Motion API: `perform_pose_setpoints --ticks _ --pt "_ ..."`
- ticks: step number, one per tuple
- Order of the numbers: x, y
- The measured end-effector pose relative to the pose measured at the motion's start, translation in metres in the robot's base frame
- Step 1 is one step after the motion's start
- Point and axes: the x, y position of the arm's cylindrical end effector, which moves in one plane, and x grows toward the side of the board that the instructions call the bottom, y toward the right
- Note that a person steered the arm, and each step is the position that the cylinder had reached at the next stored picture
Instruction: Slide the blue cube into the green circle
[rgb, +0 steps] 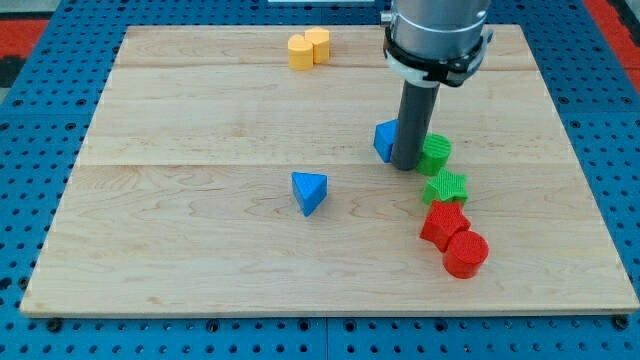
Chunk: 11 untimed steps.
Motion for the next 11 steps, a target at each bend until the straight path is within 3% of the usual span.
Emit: perform_pose_setpoints --ticks 1,2,3,4,5,7,11 --pt "-0.011 -0.022" --pt "0.01 -0.049" --pt "-0.001 -0.104" --pt "-0.039 -0.118" --pt "-0.059 -0.103" --pt "-0.059 -0.012" --pt "-0.036 -0.048"
